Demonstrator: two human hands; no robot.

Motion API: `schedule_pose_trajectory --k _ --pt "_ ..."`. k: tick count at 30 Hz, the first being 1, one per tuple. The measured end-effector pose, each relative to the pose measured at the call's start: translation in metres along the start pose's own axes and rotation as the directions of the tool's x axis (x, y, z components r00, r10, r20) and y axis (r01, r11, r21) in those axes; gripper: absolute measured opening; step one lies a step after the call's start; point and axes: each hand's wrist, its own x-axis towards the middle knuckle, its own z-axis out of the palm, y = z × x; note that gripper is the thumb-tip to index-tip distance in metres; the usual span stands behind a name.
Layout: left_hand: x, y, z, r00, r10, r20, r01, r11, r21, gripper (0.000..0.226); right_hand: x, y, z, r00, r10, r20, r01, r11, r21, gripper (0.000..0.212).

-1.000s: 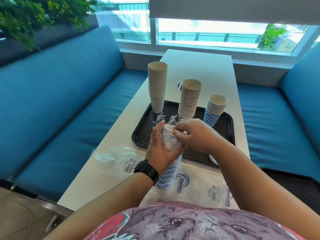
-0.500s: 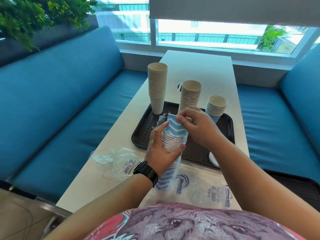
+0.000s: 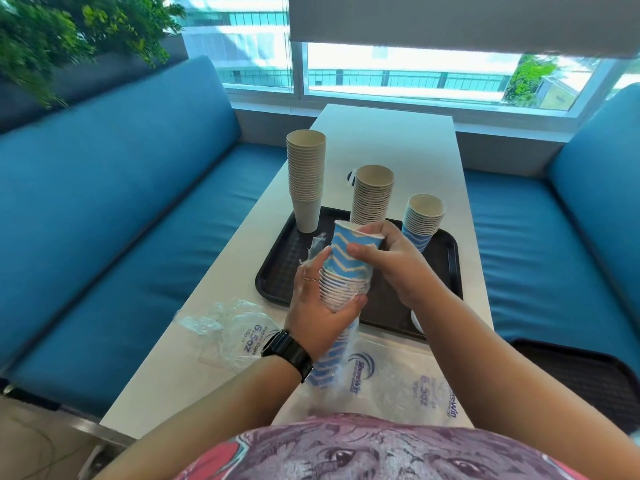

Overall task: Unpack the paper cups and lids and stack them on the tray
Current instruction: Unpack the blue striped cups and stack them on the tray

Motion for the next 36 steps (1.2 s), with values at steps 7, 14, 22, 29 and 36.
schedule_pose_trajectory --k 7,14,22,29,36 --pt "0.0 -0.003 0.001 0.998 -0.054 0.013 0.054 0.998 -0.017 0.091 0.007 -0.02 -0.014 0.965 -0.203 -0.166 0.215 0.975 0.054 0.056" --pt "0.001 -0.003 0.003 0.995 -0.092 0.029 0.093 0.996 -0.008 0.089 0.032 -0.034 -0.059 0.885 -0.358 -0.298 0.279 0.92 -0.275 0.069" --pt "0.002 -0.003 0.004 0.993 -0.114 0.038 0.114 0.993 -0.003 0.09 0.073 -0.038 -0.102 0.785 -0.465 -0.409 0.181 0.804 -0.566 0.078" --pt "0.002 0.001 0.005 0.992 -0.123 0.031 0.123 0.992 0.004 0.088 0.093 -0.029 -0.114 0.791 -0.422 -0.443 0.041 0.759 -0.65 0.079" --pt "0.002 -0.001 0.005 0.993 -0.117 0.029 0.116 0.993 0.028 0.088 0.098 -0.003 -0.115 0.851 -0.277 -0.447 -0.105 0.744 -0.66 0.086"
